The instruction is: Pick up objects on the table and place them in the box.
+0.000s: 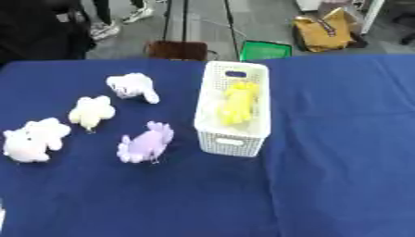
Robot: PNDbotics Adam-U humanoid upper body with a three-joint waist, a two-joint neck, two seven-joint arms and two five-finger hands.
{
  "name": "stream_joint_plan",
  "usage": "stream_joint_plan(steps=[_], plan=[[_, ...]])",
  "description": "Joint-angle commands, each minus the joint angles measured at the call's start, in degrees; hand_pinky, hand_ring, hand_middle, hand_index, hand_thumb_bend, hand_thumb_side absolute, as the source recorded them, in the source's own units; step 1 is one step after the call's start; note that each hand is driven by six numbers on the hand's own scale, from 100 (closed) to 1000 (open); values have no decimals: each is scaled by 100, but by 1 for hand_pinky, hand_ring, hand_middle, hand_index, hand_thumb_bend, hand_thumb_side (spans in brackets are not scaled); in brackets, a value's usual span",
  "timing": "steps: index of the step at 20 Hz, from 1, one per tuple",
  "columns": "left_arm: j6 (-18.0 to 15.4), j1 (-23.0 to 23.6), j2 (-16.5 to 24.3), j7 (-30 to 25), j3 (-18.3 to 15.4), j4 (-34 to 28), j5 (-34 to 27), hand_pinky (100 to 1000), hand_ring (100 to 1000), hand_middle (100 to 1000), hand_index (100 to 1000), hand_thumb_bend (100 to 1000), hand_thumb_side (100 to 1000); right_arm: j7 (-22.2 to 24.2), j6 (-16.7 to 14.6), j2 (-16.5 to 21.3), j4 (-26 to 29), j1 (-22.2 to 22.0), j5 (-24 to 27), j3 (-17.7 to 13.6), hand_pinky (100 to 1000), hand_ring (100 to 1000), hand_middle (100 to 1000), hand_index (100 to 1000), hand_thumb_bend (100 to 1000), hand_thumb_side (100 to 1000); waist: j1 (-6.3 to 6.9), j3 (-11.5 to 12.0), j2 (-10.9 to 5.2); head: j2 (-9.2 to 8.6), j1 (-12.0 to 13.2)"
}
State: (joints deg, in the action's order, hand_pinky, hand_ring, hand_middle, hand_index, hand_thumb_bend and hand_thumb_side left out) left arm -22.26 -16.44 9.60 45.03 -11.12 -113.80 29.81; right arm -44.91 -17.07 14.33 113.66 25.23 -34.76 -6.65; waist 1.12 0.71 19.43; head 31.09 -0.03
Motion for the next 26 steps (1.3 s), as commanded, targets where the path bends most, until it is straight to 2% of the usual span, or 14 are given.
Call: stream_joint_plan(steps=[1, 5, 6, 10, 13, 17, 20, 21, 24, 25, 26], plan=[[-574, -49, 78, 578, -22, -80, 45, 670, 649, 766, 833, 100, 789, 15, -17, 46, 93, 82, 2, 9, 825, 871, 690, 757, 100, 976, -7, 2, -103, -42, 63], [-445, -19, 358, 507, -39, -80, 177, 673, 650, 769, 840, 100, 785, 19, -21, 42, 93, 80, 4, 12, 825, 871, 690, 757, 100, 974, -5, 23, -128, 6, 185], [-409, -14, 409, 493, -41, -80, 212, 684, 658, 783, 855, 107, 748, 19, -22, 41, 93, 78, 5, 13, 825, 871, 690, 757, 100, 973, -3, 29, -132, 15, 195], [358, 127, 1197, -126, 11, -80, 500, 725, 656, 815, 883, 100, 732, 29, -37, 34, 93, 57, 12, 29, 825, 871, 690, 757, 100, 971, 16, 97, -189, 91, 216], [886, 243, 1822, -767, 107, -80, 714, 777, 686, 854, 922, 100, 758, 39, -40, 35, 93, 48, 10, 35, 825, 870, 691, 757, 100, 972, 30, 116, -228, 110, 225], [1464, 351, 2539, -1612, 235, -80, 961, 811, 716, 875, 925, 100, 793, 49, -45, 25, 93, 20, 14, 46, 825, 871, 691, 756, 100, 968, 56, 129, -275, 121, 255], [1832, 357, 2866, -2131, 290, -80, 1059, 824, 734, 889, 937, 100, 821, 57, -48, 21, 93, 19, 20, 52, 825, 870, 691, 757, 100, 970, 56, 122, -296, 115, 270], [1928, 366, 2957, -2338, 314, -80, 1110, 865, 771, 915, 962, 100, 863, 59, -50, 22, 93, 20, 21, 54, 825, 870, 691, 756, 100, 970, 57, 118, -299, 112, 276], [2258, 368, 3212, -3368, 387, -76, 1351, 882, 797, 929, 971, 100, 852, 70, -51, 20, 93, 15, 29, 62, 825, 870, 691, 756, 100, 969, 66, 99, -303, 104, 296], [2329, 355, 3263, -3675, 399, -73, 1413, 903, 834, 946, 986, 141, 852, 72, -52, 19, 93, 13, 31, 63, 825, 870, 691, 755, 100, 968, 70, 92, -302, 96, 298], [2389, 337, 3311, -4020, 413, -72, 1498, 903, 834, 946, 986, 141, 852, 75, -52, 19, 93, 11, 34, 65, 825, 870, 691, 755, 100, 968, 74, 83, -300, 88, 300]])
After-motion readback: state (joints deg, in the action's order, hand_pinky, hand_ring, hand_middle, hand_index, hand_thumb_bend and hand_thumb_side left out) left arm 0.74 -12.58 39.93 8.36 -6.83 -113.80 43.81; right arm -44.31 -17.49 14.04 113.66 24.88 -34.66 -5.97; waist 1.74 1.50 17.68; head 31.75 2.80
